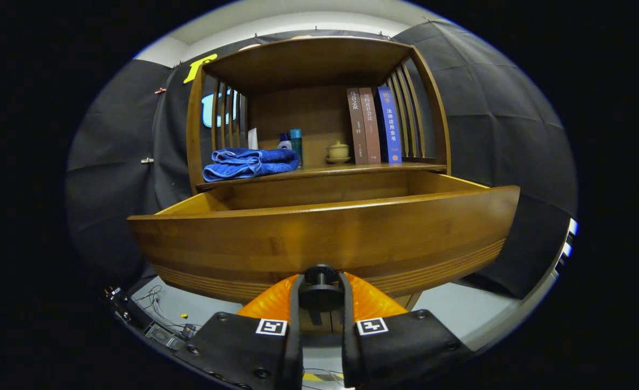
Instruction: Pull open the drawer, take out the items inside it, and place them on the countertop above the cabinet.
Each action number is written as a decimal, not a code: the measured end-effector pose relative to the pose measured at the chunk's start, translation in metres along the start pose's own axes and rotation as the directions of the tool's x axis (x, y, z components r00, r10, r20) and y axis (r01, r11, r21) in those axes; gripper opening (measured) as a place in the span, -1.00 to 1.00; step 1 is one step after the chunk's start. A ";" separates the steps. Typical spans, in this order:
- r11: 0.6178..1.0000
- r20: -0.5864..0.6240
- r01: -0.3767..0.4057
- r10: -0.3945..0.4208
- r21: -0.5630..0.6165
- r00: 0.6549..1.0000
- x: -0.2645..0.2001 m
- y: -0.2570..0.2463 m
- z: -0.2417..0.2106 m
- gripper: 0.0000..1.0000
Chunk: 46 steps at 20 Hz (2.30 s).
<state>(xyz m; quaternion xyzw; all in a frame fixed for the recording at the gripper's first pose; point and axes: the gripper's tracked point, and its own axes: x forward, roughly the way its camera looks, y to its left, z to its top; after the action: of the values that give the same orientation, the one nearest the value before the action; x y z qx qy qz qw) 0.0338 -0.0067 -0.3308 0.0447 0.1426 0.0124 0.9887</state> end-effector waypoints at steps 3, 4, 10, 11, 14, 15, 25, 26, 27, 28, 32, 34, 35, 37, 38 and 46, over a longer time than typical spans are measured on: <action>1.000 -0.012 -0.004 0.004 -0.008 1.000 0.001 0.002 -0.005 -0.36; 1.000 -0.020 -0.011 0.011 -0.009 1.000 -0.001 0.002 -0.003 -0.24; 0.999 0.088 -0.038 0.041 -0.034 0.995 -0.031 0.001 0.056 1.00; 0.998 0.102 -0.045 0.049 -0.039 0.994 -0.036 0.001 0.072 1.00; 0.997 0.085 -0.064 0.068 -0.050 0.994 -0.037 0.004 0.118 0.98; 0.995 0.057 -0.084 0.087 -0.047 0.995 -0.032 0.009 0.130 0.97; 0.996 -0.481 -0.032 -0.011 -0.080 0.877 0.080 -0.011 0.112 0.98; 0.995 -0.518 -0.026 -0.027 -0.095 0.855 0.094 -0.015 0.101 0.98; 0.995 -0.548 -0.022 -0.037 -0.100 0.835 0.104 -0.015 0.093 0.98; 0.995 -0.579 -0.018 -0.042 -0.098 0.815 0.111 -0.015 0.084 0.98; 0.995 -0.663 -0.016 -0.051 -0.095 0.746 0.135 -0.013 0.055 0.95; 0.994 -0.685 -0.008 -0.066 -0.105 0.725 0.143 -0.013 0.047 0.86; 0.994 -0.692 -0.001 -0.077 -0.111 0.717 0.146 -0.014 0.043 0.79; 0.993 -0.713 0.011 -0.090 -0.114 0.695 0.145 -0.014 0.033 0.54; 0.994 -0.726 0.011 -0.089 -0.112 0.682 0.145 -0.013 0.028 0.46; 0.998 -0.743 0.065 -0.055 -0.016 0.667 0.145 -0.011 0.024 -0.60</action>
<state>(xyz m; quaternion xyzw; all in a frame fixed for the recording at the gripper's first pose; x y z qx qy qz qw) 0.1800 -0.0144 -0.3493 0.0369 0.5337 -0.0037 0.8449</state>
